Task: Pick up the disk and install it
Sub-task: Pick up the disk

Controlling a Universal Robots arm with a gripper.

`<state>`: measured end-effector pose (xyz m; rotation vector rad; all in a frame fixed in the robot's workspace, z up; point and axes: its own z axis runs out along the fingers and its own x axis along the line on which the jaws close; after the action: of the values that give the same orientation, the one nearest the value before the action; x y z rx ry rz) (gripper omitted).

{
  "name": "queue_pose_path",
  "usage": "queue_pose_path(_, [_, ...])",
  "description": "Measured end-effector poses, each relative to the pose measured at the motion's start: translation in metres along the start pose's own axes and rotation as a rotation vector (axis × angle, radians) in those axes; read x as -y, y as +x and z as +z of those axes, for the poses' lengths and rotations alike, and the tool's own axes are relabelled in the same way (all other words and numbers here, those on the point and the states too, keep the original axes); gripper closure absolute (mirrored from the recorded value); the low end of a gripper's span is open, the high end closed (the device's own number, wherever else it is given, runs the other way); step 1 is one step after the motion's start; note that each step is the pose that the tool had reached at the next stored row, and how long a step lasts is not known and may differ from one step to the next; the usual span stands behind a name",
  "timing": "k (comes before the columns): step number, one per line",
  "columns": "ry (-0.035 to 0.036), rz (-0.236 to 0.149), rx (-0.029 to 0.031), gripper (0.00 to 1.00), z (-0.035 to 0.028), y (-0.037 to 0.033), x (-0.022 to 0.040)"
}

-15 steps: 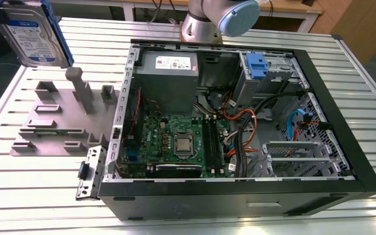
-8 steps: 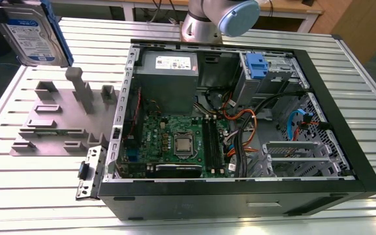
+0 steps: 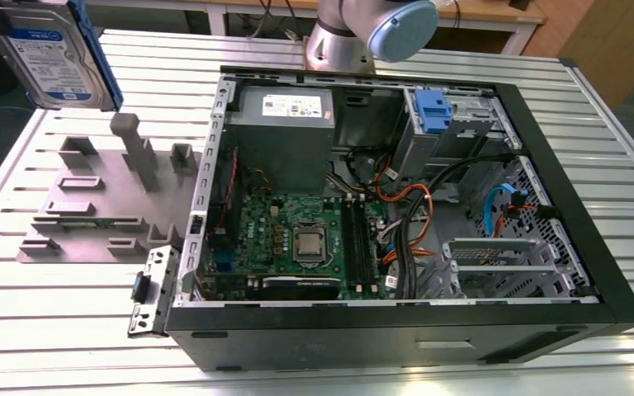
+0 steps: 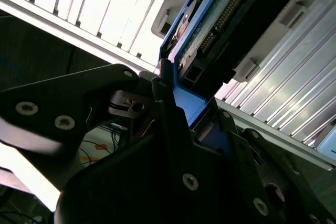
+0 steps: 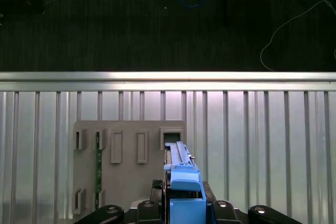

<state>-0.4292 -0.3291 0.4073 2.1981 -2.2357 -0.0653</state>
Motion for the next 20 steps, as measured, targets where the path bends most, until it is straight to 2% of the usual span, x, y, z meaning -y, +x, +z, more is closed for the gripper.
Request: queue_pose_path(20, [0.0001,0.000,0.0001,0.64,-0.0074,-0.0002,-0.0002])
